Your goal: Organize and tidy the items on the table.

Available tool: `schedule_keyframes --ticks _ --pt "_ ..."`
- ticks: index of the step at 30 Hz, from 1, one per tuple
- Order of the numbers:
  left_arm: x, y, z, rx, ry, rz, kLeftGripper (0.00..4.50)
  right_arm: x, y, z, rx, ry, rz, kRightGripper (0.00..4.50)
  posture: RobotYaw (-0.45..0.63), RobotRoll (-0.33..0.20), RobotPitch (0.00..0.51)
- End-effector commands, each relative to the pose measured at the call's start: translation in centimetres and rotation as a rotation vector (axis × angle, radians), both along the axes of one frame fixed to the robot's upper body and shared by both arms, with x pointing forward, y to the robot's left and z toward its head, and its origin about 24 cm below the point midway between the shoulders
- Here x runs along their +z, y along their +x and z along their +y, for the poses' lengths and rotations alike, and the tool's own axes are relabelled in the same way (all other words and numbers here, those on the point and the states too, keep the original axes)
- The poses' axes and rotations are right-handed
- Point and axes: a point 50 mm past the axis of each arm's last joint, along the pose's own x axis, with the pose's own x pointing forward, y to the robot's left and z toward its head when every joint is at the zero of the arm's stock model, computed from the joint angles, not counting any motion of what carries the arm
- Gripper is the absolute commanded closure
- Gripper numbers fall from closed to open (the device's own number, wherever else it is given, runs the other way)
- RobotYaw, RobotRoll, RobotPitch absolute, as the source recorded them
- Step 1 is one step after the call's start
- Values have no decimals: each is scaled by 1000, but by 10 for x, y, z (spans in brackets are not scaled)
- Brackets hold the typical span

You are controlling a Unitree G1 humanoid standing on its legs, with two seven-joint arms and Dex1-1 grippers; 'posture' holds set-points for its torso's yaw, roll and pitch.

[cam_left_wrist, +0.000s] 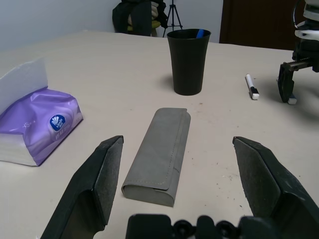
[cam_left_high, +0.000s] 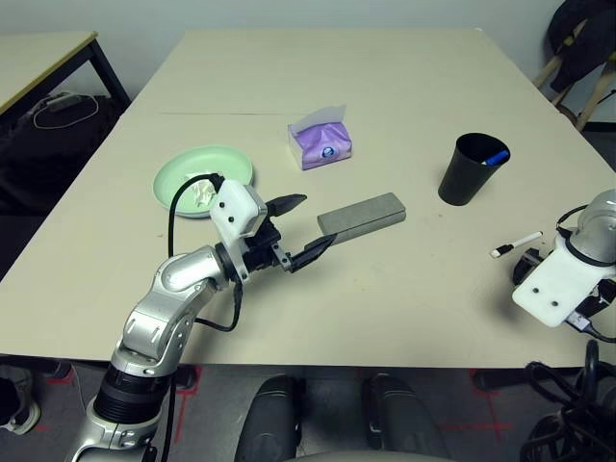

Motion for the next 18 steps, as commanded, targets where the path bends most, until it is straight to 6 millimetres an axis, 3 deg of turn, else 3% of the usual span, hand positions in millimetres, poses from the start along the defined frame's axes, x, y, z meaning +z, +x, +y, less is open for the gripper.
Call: schedule_keyframes --ticks 1,2,11,18 --pt "-1 0 -1 -3 16 2 0 -19 -5 4 9 15 28 391 17 0 124" --pt "-1 1 -1 -3 16 2 0 -21 -5 4 8 23 21 597 17 0 124" --pt "-1 1 -1 -4 17 2 0 -27 -5 7 -10 58 -4 4018 17 0 121" --pt "-1 1 -1 -7 18 2 0 -27 -4 8 -26 75 -15 4083 15 0 116"
